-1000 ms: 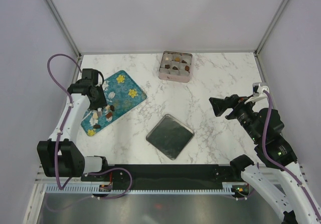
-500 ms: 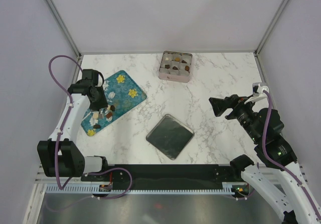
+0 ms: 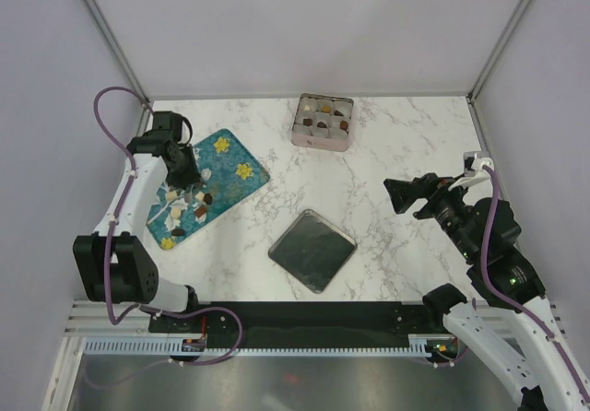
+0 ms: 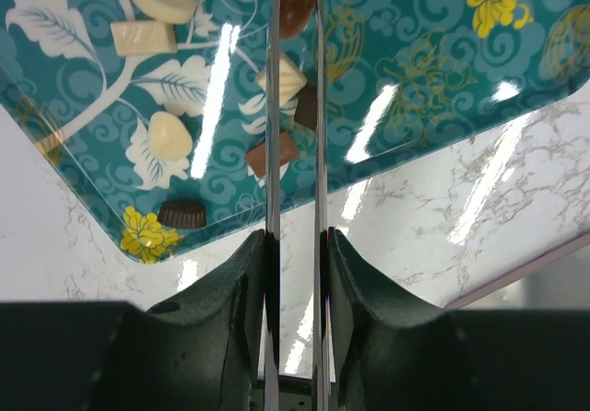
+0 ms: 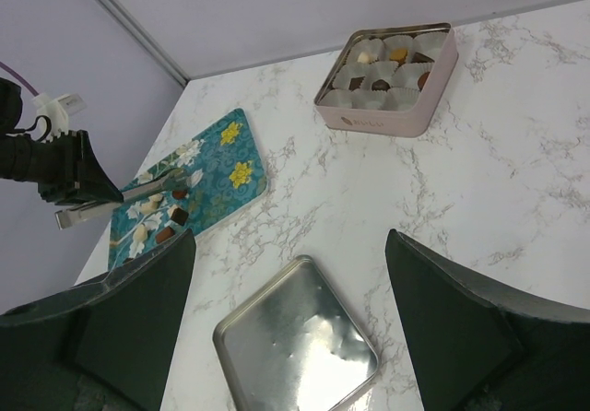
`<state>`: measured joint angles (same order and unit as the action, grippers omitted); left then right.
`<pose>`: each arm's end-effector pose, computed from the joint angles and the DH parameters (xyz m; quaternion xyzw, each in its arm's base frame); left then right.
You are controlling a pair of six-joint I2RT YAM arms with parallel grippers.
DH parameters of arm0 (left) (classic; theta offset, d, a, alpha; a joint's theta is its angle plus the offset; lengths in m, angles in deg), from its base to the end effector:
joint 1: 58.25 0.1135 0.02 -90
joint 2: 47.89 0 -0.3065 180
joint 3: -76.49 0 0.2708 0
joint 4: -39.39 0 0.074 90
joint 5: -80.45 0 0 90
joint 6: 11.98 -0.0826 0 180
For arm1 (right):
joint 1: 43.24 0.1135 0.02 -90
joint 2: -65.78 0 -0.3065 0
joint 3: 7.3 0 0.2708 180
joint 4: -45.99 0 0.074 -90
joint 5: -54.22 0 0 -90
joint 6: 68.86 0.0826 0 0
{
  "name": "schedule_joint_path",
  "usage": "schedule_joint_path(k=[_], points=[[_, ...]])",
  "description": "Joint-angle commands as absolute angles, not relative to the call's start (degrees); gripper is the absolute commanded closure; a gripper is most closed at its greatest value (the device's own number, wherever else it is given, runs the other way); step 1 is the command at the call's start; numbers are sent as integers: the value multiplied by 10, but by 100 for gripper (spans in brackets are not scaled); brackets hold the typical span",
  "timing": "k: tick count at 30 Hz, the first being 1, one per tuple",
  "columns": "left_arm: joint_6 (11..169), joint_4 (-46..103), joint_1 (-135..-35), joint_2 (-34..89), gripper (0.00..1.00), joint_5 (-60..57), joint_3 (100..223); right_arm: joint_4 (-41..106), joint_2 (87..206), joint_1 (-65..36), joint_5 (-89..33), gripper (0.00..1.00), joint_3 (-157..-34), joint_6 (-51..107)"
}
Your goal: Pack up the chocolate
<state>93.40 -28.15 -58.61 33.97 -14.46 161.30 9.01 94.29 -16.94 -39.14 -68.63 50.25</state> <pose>0.3141 0.0051 0.2897 -0.1367 0.9650 0.0113 0.2234 0.1225 0.0552 0.3952 0.0379 0.7313 0.2975 0.6126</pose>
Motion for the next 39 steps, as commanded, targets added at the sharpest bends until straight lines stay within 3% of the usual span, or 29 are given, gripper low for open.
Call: schedule_joint_path(k=[1,24,39], points=[[914,-275,-585,364,73,-126,1675,103,949,-167,-402,7,-694,495],[931,-167,-797,627,73,-16,2039,109,994,-167,-435,8,-702,489],[916,-104,-821,708,73,-12,2024,107,1004,-167,-454,7,-703,480]])
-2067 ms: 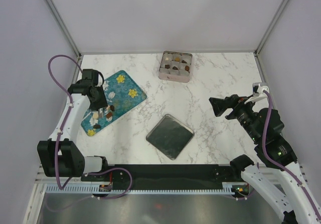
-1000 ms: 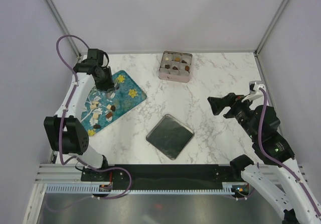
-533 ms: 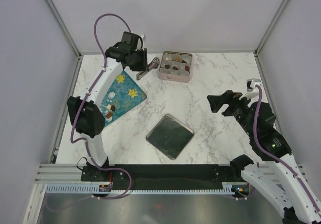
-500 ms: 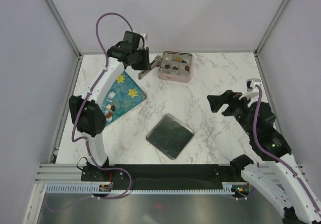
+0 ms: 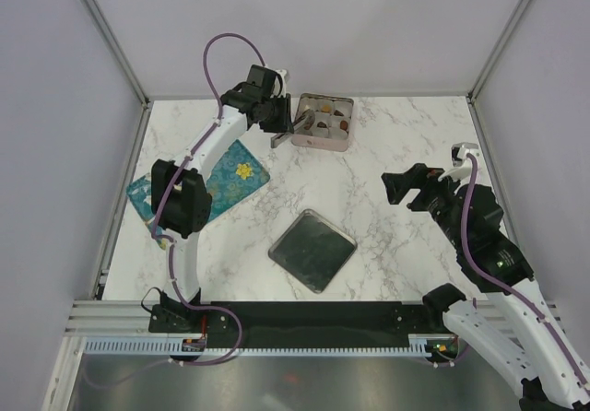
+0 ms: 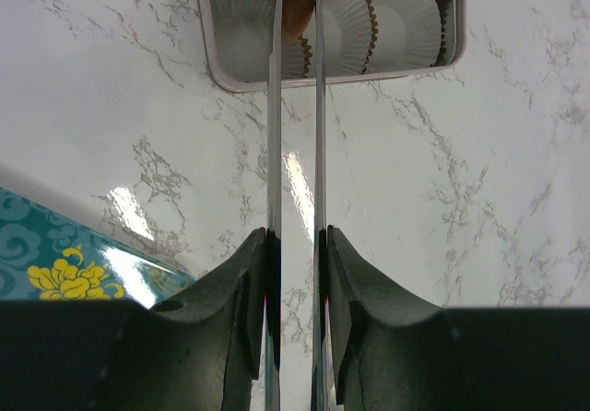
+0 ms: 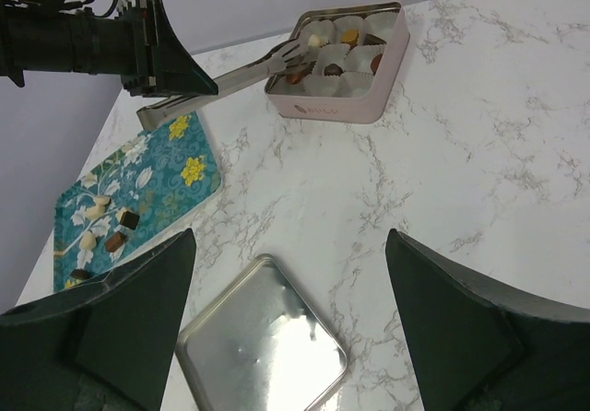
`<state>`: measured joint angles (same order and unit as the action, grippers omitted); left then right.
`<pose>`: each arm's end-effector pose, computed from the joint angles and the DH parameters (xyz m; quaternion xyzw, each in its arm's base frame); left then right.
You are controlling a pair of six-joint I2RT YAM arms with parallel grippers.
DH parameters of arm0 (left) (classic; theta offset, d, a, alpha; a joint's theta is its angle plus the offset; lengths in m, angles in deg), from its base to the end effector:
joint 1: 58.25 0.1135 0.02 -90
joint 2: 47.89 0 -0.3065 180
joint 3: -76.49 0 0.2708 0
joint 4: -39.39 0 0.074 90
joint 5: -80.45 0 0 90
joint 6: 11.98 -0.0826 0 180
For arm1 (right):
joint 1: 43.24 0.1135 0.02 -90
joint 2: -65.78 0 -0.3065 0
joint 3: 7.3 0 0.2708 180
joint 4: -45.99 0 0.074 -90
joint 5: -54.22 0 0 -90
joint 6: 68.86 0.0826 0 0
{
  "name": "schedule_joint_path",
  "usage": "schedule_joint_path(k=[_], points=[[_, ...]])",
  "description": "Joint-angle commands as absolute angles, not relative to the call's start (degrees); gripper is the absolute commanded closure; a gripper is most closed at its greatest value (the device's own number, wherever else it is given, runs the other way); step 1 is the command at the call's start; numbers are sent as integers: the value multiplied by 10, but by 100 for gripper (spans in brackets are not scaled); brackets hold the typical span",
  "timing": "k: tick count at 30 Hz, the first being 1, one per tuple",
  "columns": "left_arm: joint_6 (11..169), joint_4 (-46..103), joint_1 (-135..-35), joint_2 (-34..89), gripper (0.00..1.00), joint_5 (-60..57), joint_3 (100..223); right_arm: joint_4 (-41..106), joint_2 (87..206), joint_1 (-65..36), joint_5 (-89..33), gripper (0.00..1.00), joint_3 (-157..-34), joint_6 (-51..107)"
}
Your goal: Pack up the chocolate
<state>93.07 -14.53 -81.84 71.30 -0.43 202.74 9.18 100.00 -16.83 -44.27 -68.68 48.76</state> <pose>0.4938 -0.2299 0.3009 0.0982 0.9223 -0.1910 0.3214 0.1496 0.0607 0.3834 0.0558 0.7614 0.2418 0.5988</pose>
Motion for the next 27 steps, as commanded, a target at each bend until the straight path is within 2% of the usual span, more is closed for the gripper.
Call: schedule_joint_path(k=[1,16,27], points=[[916,-102,-821,706,72,-14,2019,107,1006,-167,-453,8,-703,480],[898,-99,-822,700,65,-41,1991,114,1012,-167,-449,7,-698,484],[895,-99,-826,681,64,-45,1978,116,1010,-167,-448,7,-698,486]])
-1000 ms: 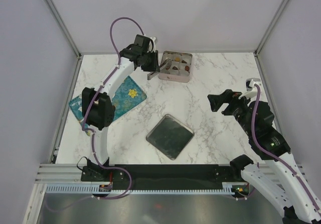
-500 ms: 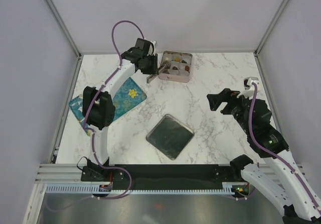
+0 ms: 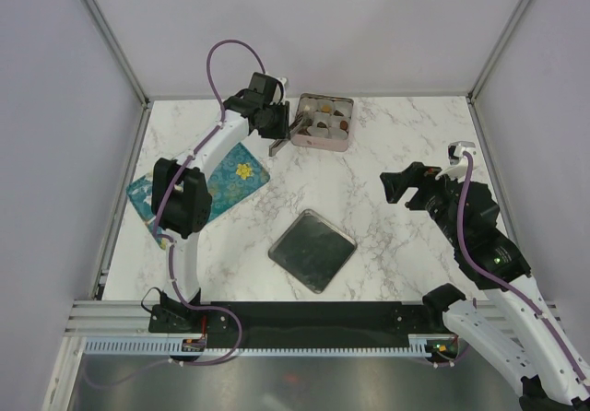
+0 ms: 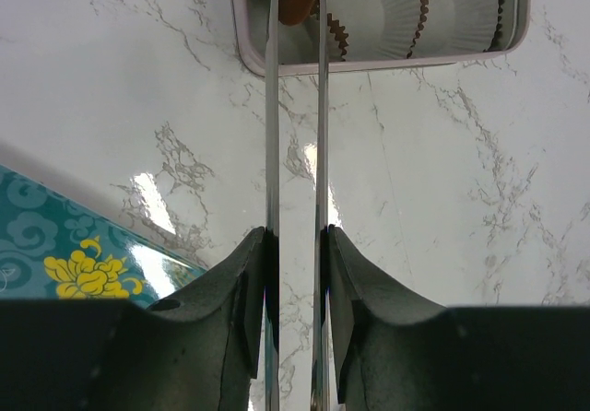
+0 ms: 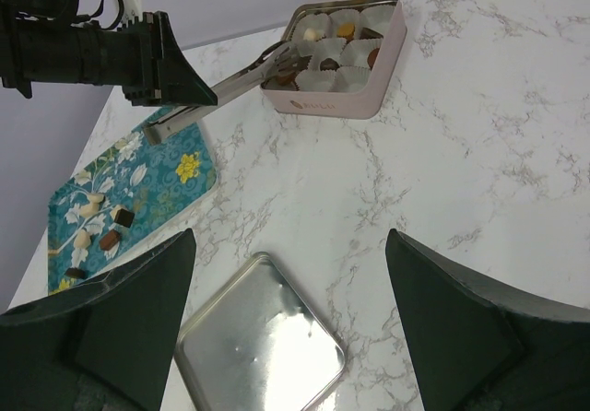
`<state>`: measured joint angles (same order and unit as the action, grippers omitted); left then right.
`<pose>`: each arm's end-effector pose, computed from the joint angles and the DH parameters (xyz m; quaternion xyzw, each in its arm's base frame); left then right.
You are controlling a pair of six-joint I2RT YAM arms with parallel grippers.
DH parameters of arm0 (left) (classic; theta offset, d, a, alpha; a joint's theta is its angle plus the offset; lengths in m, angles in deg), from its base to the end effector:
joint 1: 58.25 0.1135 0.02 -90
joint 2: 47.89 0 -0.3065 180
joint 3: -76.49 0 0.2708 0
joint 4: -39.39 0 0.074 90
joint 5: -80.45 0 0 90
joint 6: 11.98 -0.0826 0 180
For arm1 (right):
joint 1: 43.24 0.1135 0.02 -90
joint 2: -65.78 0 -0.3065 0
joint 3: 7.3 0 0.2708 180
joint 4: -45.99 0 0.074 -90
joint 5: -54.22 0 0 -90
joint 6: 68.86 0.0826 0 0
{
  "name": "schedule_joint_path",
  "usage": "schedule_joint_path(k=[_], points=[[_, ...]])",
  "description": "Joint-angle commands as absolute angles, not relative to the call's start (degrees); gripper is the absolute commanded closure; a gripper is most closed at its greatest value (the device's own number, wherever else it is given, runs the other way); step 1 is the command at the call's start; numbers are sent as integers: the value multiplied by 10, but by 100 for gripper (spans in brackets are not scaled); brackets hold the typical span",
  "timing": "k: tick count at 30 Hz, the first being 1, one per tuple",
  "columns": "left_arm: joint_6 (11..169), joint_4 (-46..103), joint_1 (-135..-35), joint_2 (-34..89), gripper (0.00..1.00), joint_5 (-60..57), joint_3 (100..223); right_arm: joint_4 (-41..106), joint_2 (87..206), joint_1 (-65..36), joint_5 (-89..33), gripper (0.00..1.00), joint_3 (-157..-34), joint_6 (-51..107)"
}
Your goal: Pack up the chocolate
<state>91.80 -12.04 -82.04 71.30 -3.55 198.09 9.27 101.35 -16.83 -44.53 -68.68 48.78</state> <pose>0.4929 -0.2267 0.2746 0.0999 0.9303 -0.1590 0.3152 0.1554 0.0632 0.3802 0.0568 0.7683 0.2361 0.5922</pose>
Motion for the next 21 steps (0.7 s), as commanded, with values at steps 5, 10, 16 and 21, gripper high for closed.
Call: schedule_joint_path(k=[5,10,16,21], points=[[892,-99,-828,672,62,-47,1974,118,1012,-167,-447,7,-696,487],[891,-99,-829,661,62,-46,1974,122,1014,-167,-445,7,-693,489],[891,-99,-830,645,61,-52,1962,124,1016,-167,-444,8,-695,490],[887,-101,-830,649,60,-63,1954,125,1019,-167,-442,7,-697,490]])
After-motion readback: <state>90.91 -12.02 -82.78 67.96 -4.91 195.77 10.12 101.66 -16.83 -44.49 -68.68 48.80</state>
